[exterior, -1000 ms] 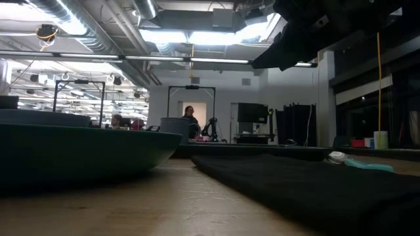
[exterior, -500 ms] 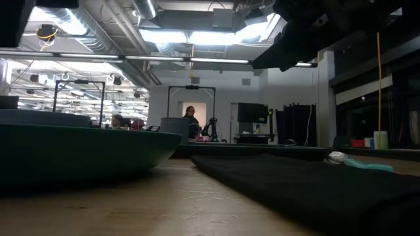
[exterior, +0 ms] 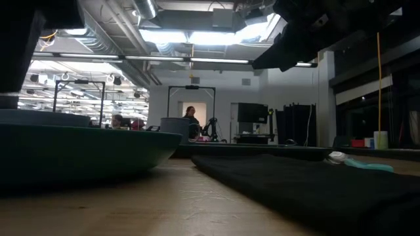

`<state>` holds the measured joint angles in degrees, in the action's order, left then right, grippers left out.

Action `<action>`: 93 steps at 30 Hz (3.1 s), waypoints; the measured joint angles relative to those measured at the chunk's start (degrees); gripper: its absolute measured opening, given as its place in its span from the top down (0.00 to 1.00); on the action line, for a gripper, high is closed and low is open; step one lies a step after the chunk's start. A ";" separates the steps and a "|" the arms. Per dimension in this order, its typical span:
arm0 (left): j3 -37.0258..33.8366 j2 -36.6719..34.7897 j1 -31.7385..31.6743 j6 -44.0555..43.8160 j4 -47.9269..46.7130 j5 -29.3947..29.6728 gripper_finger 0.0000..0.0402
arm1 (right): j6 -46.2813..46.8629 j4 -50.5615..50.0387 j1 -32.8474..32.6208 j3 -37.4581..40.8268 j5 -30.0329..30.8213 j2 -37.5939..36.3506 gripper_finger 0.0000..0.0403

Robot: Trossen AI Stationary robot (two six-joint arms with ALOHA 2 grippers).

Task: Set up tray
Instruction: Put the green plate to the bottom of the gray cup on the black tray

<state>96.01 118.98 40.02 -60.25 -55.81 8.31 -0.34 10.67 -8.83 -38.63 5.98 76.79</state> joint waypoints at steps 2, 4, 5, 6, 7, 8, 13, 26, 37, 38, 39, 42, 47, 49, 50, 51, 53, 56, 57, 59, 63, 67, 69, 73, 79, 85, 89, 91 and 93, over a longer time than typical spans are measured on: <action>0.00 0.78 -0.06 0.02 -0.11 -0.78 0.63 | 0.04 -0.12 -0.01 0.00 0.00 0.00 0.95; 0.00 1.33 -0.05 0.02 -0.04 -0.88 0.63 | -0.07 -0.17 -0.01 0.00 0.00 0.00 0.97; 0.00 1.57 -0.04 0.04 -0.10 -0.75 0.63 | -0.07 -0.22 0.01 0.00 0.00 0.00 0.97; 0.00 1.91 -0.06 0.04 -0.06 -0.74 0.63 | -0.06 -0.26 -0.01 0.00 0.00 0.00 0.97; 0.00 2.25 -0.06 0.04 -0.08 -0.61 0.63 | 0.02 -0.28 -0.01 0.00 0.00 0.00 0.98; 0.00 2.61 -0.06 0.04 -0.11 -0.56 0.63 | 0.02 -0.30 -0.01 0.00 0.00 0.00 0.98; 0.00 4.28 -0.10 0.03 -0.24 -0.51 0.63 | 0.09 -0.30 -0.01 0.00 0.00 0.00 0.96; -0.68 4.70 -0.06 0.16 -0.94 0.10 0.71 | -0.08 -0.30 -0.01 0.00 0.02 -0.02 0.97; -1.79 4.28 0.36 3.41 -2.25 -0.28 0.97 | 0.07 -0.45 -0.01 0.00 0.00 0.00 0.94; -1.66 4.34 0.50 3.51 -2.26 0.15 0.97 | 0.07 -0.56 -0.01 0.00 0.02 -0.02 0.94; -1.45 4.38 0.62 3.81 -2.29 0.52 0.97 | 0.07 -0.71 -0.01 0.00 0.01 0.00 0.94; -0.32 4.44 1.17 4.52 -2.23 1.62 0.98 | 0.07 -1.19 -0.01 0.02 0.01 0.00 0.94; 2.05 4.50 1.25 4.68 -2.81 2.08 0.99 | 0.09 -1.54 -0.01 0.02 0.00 -0.02 0.94; 3.60 4.50 1.33 4.65 -4.77 2.46 0.99 | 0.12 -1.57 -0.01 0.02 0.01 -0.02 0.94; 4.47 4.50 1.40 4.63 -5.87 2.90 0.99 | 0.26 -1.57 -0.01 0.02 0.00 -0.02 0.94; 5.28 4.50 1.48 4.58 -6.91 3.61 0.99 | 0.48 -1.57 0.01 0.02 0.02 -0.02 0.94; 7.11 4.52 1.55 4.67 -8.97 4.90 0.99 | 1.44 -1.75 -0.01 0.02 0.01 -0.02 0.94; 10.19 4.52 1.66 5.08 -11.09 5.92 1.00 | 1.57 -2.07 -0.01 0.02 0.01 -0.02 0.94; 11.16 4.52 1.67 5.11 -12.05 6.18 1.00 | 1.56 -2.07 -0.01 0.02 0.00 -0.02 0.94; 13.49 4.58 1.81 5.22 -14.35 6.16 1.00 | 1.55 -2.07 -0.01 0.02 0.00 -0.02 0.94; 18.50 4.59 2.37 5.40 -20.23 6.82 1.00 | 1.57 -2.08 -0.01 0.02 0.01 -0.02 0.94; 22.71 4.57 3.02 5.35 -27.39 10.62 1.00 | 1.40 -2.22 -0.01 0.02 0.00 -0.02 0.94; 24.21 4.57 2.96 5.55 -30.02 12.87 1.00 | 1.38 -2.29 -0.01 0.02 0.01 -0.02 0.94; 26.11 4.50 2.33 7.87 -34.14 15.15 1.00 | 1.38 -2.48 0.01 0.02 0.01 -0.02 0.94; 26.27 4.52 0.23 20.21 -34.18 20.78 1.00 | 1.31 -2.51 0.01 0.02 0.01 -0.02 0.94; 26.27 4.52 -3.34 29.76 -34.21 22.06 0.99 | 1.16 -3.14 0.01 0.04 0.01 -0.02 0.94; 26.27 4.52 -5.90 33.18 -34.21 21.39 0.99 | 1.22 -2.90 0.01 0.04 0.02 -0.02 0.94; 26.27 4.47 -6.79 34.84 -34.21 21.36 0.99 | 1.27 -2.86 0.01 0.04 0.02 -0.02 0.94; 26.25 4.28 -7.46 36.39 -34.21 21.13 0.99 | 1.26 -2.86 0.01 0.04 0.02 -0.02 0.94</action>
<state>122.26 123.26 32.56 -23.86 -90.02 29.44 0.92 7.81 -8.82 -38.59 6.00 76.77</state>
